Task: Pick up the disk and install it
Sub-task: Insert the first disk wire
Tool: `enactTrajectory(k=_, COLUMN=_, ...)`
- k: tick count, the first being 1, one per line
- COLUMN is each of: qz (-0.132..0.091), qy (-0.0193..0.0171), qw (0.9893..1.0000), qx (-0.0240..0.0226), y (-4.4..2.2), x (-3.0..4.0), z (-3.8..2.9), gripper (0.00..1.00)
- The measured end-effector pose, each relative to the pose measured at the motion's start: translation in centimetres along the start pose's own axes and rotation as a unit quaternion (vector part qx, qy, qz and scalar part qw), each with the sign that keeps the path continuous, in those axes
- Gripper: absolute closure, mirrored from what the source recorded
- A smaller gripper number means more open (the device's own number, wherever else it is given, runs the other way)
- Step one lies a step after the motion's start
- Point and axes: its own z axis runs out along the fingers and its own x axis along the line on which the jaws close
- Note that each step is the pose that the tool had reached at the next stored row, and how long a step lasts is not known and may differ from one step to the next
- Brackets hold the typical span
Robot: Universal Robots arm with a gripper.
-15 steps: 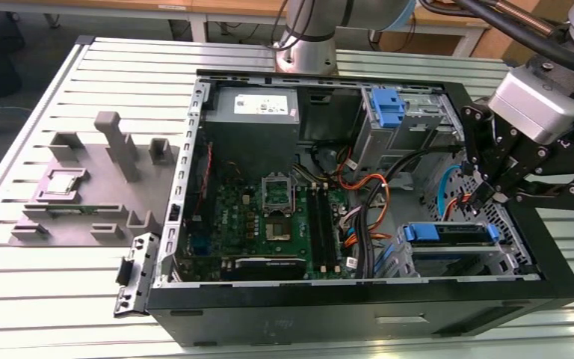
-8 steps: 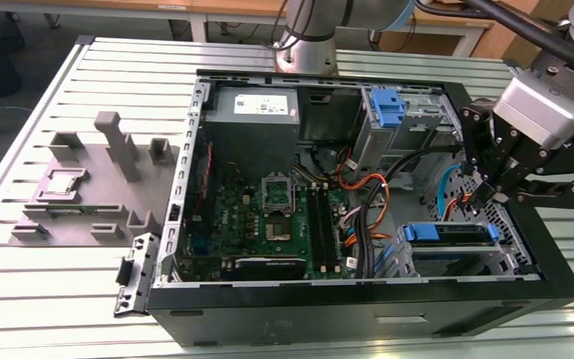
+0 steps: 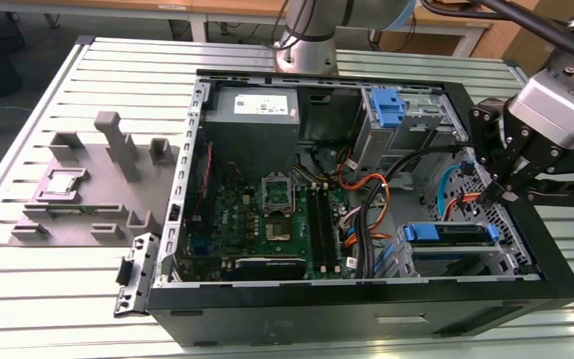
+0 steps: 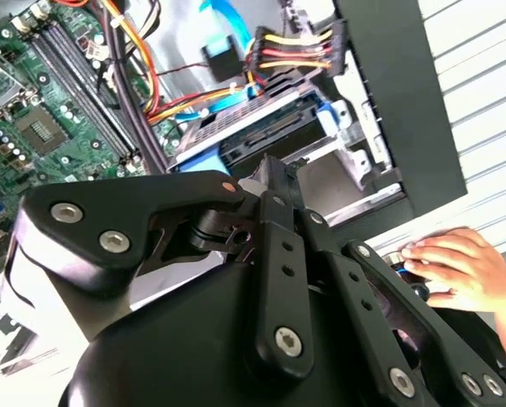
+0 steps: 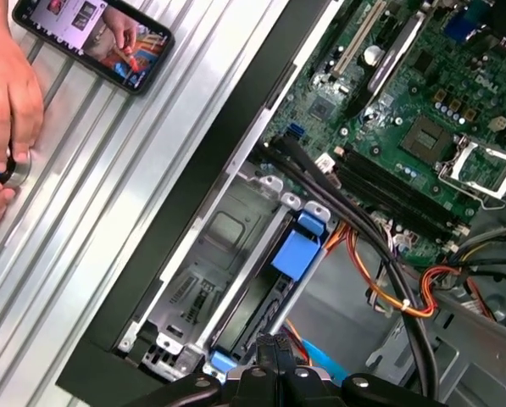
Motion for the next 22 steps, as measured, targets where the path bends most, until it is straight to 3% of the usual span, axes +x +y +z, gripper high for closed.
enactTrajectory(k=9, qz=0.0, qy=0.0019, qw=1.0, qx=-0.0011, y=-1.4, x=0.52, z=0.17, gripper=0.9)
enactTrajectory(k=16, qz=-0.035, qy=0.0013, qw=0.9994, qx=0.0001, y=-1.5, x=0.58, z=0.4, gripper=0.9)
enactTrajectory(k=22, qz=-0.036, qy=0.0036, qw=0.9994, qx=-0.0014, y=-1.9, x=0.63, z=0.63, gripper=0.9)
